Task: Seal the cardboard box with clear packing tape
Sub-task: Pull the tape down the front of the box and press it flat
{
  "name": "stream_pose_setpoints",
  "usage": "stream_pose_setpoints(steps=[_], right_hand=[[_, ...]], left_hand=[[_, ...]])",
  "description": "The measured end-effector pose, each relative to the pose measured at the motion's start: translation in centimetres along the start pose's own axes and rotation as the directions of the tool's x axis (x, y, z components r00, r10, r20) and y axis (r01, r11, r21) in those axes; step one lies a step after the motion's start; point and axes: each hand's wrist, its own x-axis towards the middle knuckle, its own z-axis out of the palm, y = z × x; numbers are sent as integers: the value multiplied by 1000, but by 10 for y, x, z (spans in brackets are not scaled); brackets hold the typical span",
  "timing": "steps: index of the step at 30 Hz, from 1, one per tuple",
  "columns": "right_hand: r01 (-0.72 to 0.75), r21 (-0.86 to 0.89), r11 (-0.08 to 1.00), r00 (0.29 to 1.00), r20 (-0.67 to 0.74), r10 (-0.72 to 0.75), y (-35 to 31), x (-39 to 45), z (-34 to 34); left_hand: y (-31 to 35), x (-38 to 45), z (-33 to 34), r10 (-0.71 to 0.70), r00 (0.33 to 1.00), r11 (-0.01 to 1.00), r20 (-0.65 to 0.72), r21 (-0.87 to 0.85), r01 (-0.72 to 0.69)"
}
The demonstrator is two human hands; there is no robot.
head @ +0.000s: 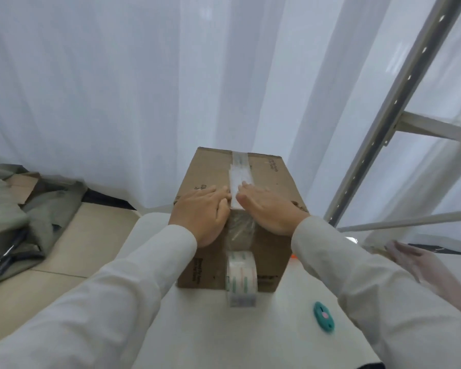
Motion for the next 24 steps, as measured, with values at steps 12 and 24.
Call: stream_pose_setpoints(steps=[12,24], right_hand=[[23,-190,981,988,-148,-52,4,-24,22],[15,-214,977,986,-157,-50,3,-23,23]], left_hand=[[0,-13,0,-133,932,925,-337,-381,-6],[13,-14,10,-321,945,852,57,-420,314]])
